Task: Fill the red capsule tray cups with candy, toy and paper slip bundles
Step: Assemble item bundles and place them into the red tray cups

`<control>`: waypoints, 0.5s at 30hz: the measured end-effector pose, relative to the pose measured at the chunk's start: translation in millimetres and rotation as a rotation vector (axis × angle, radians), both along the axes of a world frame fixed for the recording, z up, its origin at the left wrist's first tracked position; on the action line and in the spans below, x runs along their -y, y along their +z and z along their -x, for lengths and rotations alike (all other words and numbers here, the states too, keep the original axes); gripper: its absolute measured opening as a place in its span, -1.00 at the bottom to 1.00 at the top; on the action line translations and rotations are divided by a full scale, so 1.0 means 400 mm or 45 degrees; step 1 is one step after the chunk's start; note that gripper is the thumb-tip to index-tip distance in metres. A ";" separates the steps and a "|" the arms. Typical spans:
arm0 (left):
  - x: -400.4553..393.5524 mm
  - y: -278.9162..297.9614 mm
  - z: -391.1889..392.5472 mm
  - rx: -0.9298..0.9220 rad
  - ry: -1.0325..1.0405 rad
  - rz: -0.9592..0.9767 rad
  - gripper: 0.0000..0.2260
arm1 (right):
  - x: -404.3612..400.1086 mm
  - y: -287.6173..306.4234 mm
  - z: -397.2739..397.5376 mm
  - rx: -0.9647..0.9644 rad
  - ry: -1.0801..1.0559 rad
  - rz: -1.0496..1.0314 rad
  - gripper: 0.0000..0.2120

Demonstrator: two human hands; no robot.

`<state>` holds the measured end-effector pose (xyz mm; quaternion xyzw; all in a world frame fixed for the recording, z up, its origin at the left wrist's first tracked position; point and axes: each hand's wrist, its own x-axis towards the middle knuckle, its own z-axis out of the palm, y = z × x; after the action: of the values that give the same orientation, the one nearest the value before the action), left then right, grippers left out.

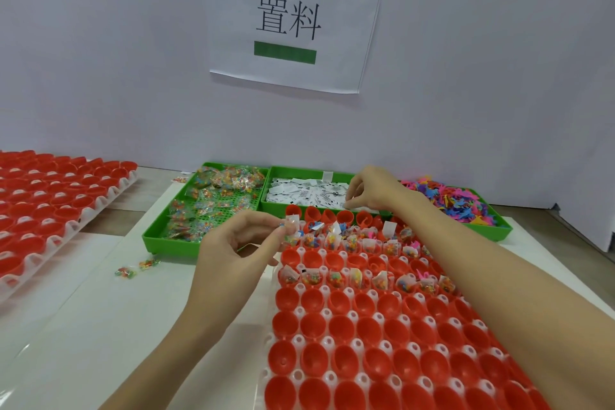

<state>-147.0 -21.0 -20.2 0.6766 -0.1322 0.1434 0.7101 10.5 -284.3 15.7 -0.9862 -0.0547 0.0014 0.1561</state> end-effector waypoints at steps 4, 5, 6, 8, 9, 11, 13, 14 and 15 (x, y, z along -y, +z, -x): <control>0.000 -0.010 -0.004 -0.022 0.004 -0.054 -0.88 | -0.011 -0.008 -0.010 -0.046 0.017 0.050 -0.88; 0.000 -0.013 -0.005 -0.031 0.004 -0.066 -0.91 | -0.012 -0.011 -0.014 -0.058 0.018 0.076 -0.89; 0.000 -0.015 -0.006 -0.038 0.001 -0.076 -0.94 | -0.012 -0.014 -0.016 -0.068 0.015 0.100 -0.89; 0.000 -0.015 -0.006 -0.044 0.000 -0.088 -0.95 | -0.013 -0.015 -0.020 -0.075 -0.007 0.118 -0.82; 0.000 -0.014 -0.006 -0.045 0.001 -0.092 -0.95 | -0.012 -0.014 -0.022 -0.073 -0.021 0.109 -0.78; -0.001 -0.013 -0.006 -0.044 0.008 -0.100 -0.95 | -0.009 -0.009 -0.024 -0.044 -0.041 0.079 -0.75; -0.002 -0.014 -0.006 -0.049 0.015 -0.105 -0.96 | -0.004 -0.007 -0.023 -0.020 -0.035 0.055 -0.75; -0.002 -0.015 -0.006 -0.052 0.019 -0.107 -0.95 | -0.002 -0.009 -0.022 -0.023 -0.028 0.043 -0.75; -0.003 -0.015 -0.006 -0.056 0.024 -0.111 -0.95 | -0.001 -0.012 -0.022 -0.028 -0.027 0.025 -0.75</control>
<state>-144.4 -19.7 -26.2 0.7112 -0.1164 0.1294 0.6811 19.2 -284.1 10.7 -0.9882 -0.0426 0.0112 0.1469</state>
